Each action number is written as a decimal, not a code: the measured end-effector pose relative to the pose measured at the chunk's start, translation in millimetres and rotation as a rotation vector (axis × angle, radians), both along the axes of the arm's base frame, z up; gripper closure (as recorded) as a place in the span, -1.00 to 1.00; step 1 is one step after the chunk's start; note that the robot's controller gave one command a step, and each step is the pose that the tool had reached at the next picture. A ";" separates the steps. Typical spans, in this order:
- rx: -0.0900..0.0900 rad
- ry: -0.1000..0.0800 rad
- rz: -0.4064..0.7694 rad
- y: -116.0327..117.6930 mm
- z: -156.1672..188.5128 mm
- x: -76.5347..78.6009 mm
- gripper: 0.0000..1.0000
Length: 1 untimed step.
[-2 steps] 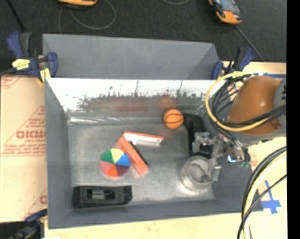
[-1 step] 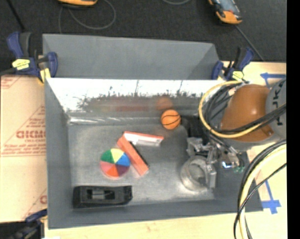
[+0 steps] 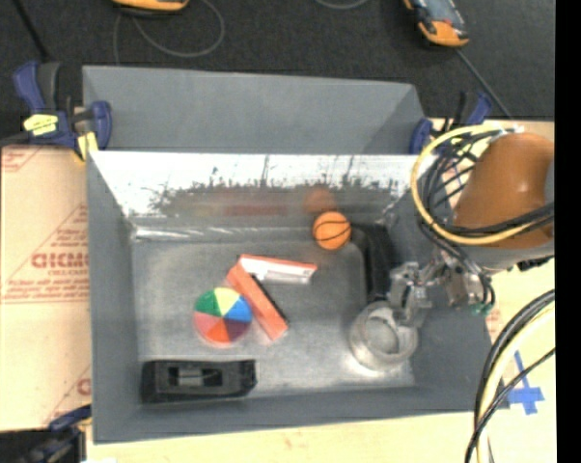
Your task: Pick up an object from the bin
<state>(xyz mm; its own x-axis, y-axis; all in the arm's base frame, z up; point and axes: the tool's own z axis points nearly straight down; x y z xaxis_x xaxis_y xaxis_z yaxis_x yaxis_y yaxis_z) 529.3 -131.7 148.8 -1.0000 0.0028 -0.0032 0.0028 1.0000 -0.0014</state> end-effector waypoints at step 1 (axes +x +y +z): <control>0.000 0.000 0.002 -0.1 0.0 0.0 -1.00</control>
Offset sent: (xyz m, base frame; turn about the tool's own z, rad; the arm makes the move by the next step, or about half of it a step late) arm 0.0000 0.0000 0.0000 0.0000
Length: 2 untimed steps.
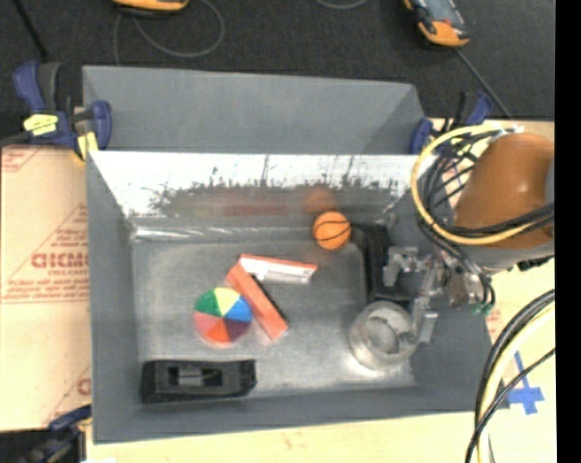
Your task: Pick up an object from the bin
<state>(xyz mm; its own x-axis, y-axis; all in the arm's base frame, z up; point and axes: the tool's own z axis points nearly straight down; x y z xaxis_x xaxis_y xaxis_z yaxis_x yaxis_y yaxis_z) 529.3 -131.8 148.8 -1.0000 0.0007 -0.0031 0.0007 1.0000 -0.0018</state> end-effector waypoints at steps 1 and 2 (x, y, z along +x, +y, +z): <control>0.000 0.000 0.001 0.0 0.0 0.0 -1.00; -0.001 -0.004 0.011 3.2 -33.9 1.8 -1.00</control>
Offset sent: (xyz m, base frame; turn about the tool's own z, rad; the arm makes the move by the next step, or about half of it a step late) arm 0.0003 0.0069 -0.0508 -0.0128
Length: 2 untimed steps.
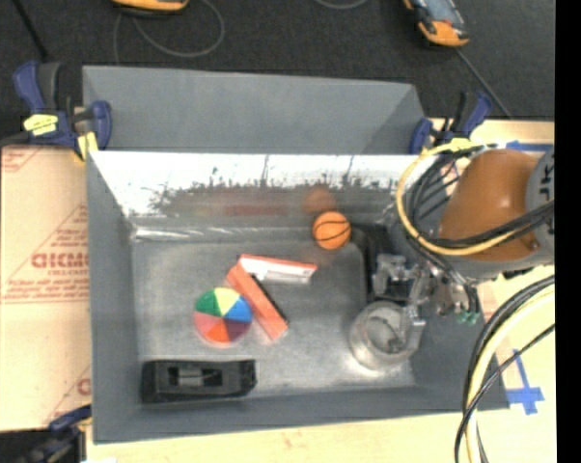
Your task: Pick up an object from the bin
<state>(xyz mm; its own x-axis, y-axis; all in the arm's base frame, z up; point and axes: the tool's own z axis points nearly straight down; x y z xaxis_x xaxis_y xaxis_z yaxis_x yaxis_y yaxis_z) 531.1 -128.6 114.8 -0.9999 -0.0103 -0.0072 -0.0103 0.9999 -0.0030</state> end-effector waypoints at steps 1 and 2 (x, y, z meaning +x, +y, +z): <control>0.003 -0.009 0.002 0.1 -14.1 -6.5 -1.00; 0.003 -0.006 0.002 -0.2 -10.5 -9.0 -1.00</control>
Offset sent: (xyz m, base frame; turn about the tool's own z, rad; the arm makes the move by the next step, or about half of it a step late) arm 0.0233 0.0639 0.0400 0.0545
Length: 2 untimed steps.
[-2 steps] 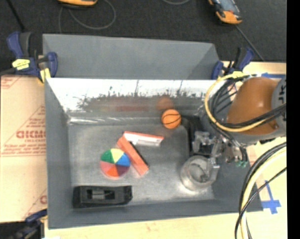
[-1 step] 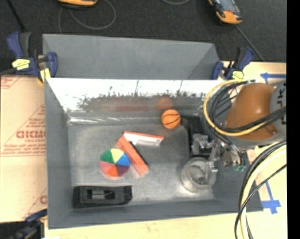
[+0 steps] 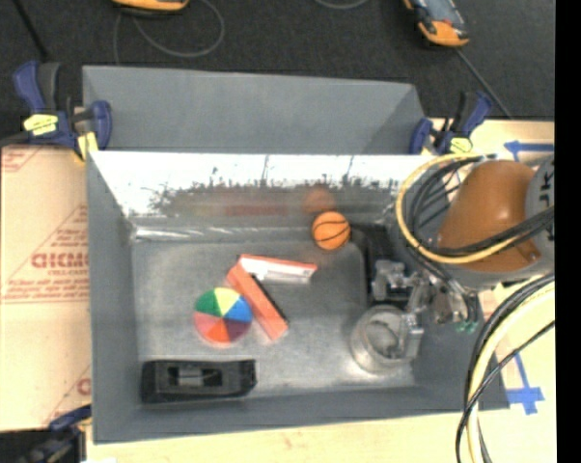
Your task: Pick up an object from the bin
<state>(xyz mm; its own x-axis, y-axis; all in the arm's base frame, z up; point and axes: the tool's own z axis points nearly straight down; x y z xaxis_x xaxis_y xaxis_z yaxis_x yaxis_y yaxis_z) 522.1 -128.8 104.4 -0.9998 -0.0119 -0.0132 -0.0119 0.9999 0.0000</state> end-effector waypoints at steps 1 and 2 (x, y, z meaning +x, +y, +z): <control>-0.002 -0.001 0.092 18.8 -31.6 -15.6 1.00; -0.002 0.001 0.092 18.6 -32.2 -16.3 1.00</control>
Offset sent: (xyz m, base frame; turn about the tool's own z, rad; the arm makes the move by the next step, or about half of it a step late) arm 0.0000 0.0000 0.0000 0.0000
